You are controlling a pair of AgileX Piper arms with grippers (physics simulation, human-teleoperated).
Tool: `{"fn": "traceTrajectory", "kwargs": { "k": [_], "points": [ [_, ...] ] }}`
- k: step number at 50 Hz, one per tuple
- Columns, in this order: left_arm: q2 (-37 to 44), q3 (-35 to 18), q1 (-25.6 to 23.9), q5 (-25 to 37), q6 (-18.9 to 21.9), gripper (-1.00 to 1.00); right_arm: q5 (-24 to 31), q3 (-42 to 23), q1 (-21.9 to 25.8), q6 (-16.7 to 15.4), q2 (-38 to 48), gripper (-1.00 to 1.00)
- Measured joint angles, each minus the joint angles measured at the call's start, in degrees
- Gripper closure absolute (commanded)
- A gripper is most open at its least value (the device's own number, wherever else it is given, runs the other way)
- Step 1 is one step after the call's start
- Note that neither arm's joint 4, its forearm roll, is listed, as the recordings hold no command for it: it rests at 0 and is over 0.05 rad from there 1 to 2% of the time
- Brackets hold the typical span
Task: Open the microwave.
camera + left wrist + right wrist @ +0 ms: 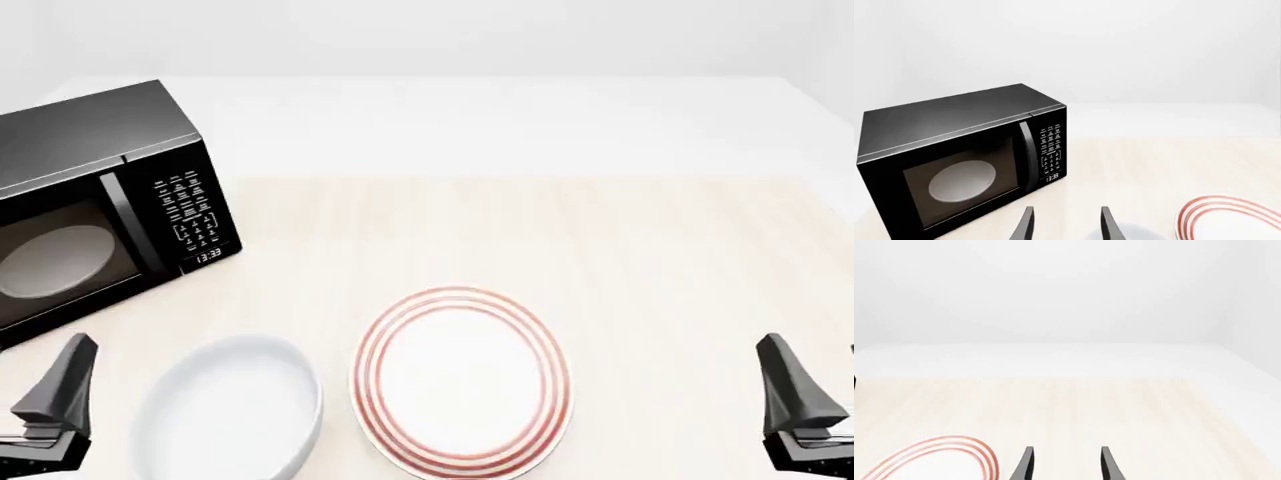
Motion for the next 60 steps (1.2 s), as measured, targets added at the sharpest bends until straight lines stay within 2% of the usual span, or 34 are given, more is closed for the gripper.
{"fn": "traceTrajectory", "kwargs": {
  "k": [16,27,60],
  "points": [
    [0.6,-0.2,1.1,-0.8,-0.4,-1.0,-0.1,-0.1,0.0,0.0,0.3,-1.0],
    [3.6,-2.2,1.5,-2.2,-0.8,-1.0,-0.1,-0.1,0.0,0.0,0.3,-1.0],
    [38.2,-7.0,4.3,-28.1,1.4,-1.0,0.1,-0.1,-0.1,0.0,0.1,-1.0]
  ]
}}
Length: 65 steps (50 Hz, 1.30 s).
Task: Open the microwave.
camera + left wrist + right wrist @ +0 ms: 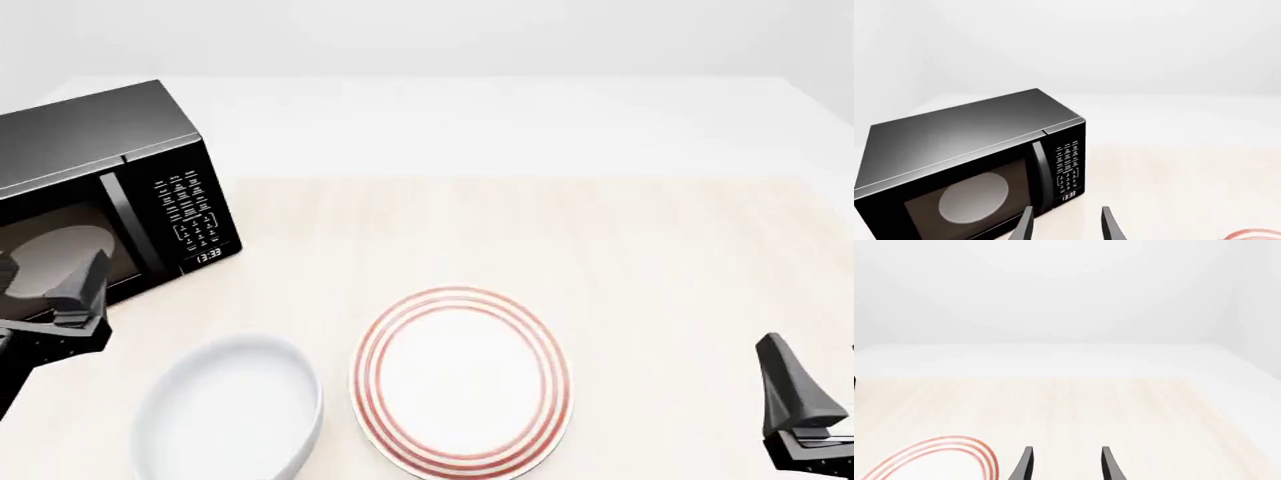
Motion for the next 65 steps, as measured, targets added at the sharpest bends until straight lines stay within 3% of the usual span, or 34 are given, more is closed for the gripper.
{"fn": "traceTrajectory", "kwargs": {
  "k": [20,65],
  "points": [
    [17.1,-1.9,2.4,-12.3,0.5,-1.0,0.0,0.0,0.0,0.0,0.0,-1.0],
    [38.4,-7.6,2.8,-25.9,-1.4,-1.0,0.0,0.0,0.0,0.0,0.0,-1.0]
  ]
}}
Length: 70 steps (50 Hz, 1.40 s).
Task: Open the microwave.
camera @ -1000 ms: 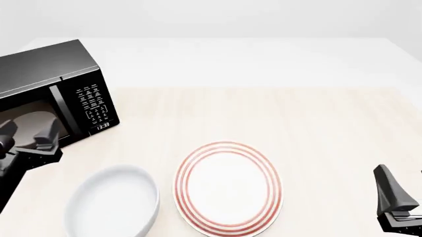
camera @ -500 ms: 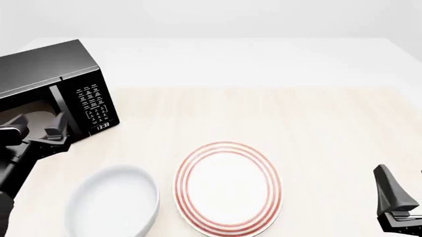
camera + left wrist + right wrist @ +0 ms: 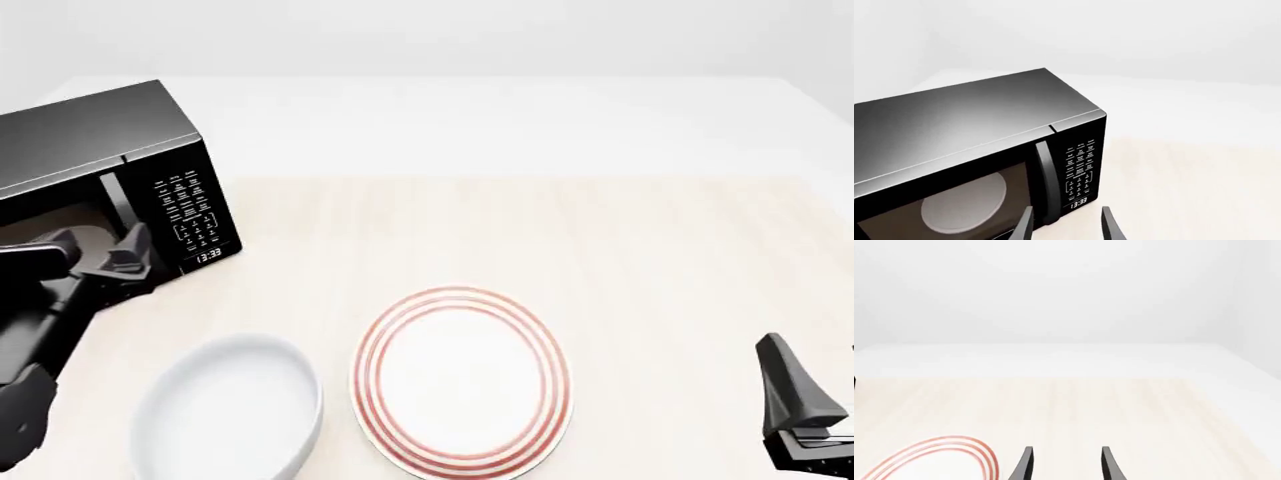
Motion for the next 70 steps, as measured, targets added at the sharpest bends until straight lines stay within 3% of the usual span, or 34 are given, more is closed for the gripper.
{"fn": "traceTrajectory", "kwargs": {
  "k": [41,70],
  "points": [
    [18.4,-3.9,1.7,-12.0,-2.0,-1.0,0.0,0.0,0.0,0.0,0.0,-1.0],
    [26.4,-8.8,1.7,-15.1,-2.0,-1.0,0.0,0.0,0.0,0.0,0.0,-1.0]
  ]
}}
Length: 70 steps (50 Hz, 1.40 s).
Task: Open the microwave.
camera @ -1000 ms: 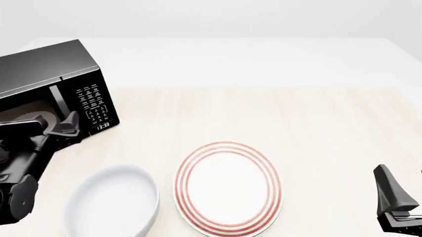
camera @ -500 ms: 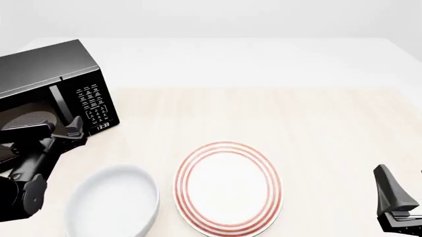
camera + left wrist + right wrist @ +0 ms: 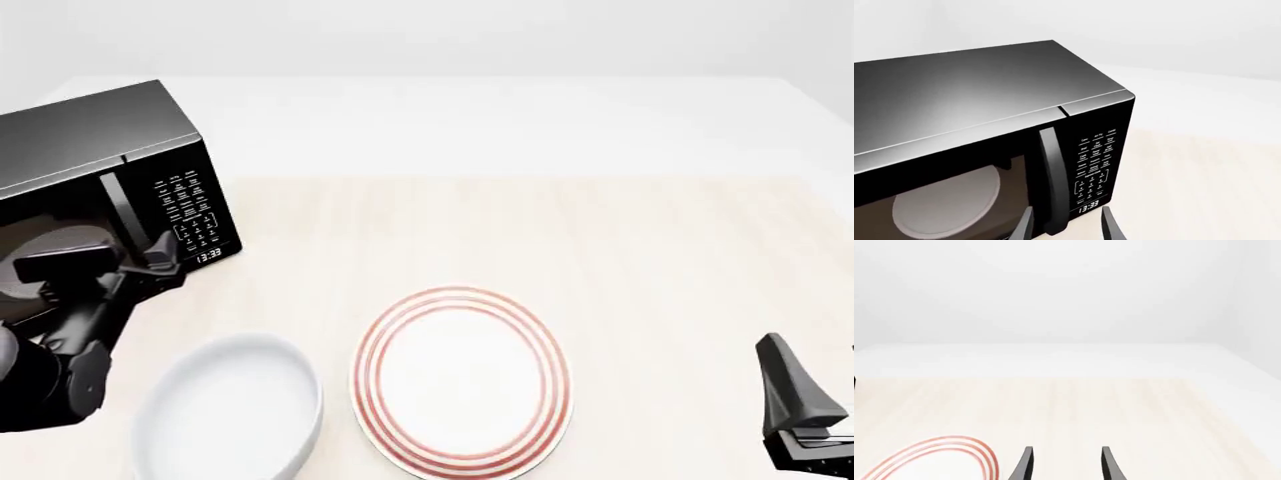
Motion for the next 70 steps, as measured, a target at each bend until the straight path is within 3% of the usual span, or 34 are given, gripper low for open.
{"fn": "traceTrajectory", "kwargs": {
  "k": [38,39,70],
  "points": [
    [8.7,-6.5,-0.1,0.1,-1.7,-1.0,0.0,0.0,0.0,0.0,0.0,-1.0],
    [8.8,-6.5,0.0,0.1,-1.7,1.0,0.0,0.0,0.0,0.0,0.0,-1.0],
    [7.6,-4.4,1.3,0.0,-1.9,1.0,0.0,0.0,0.0,0.0,0.0,-1.0]
  ]
}}
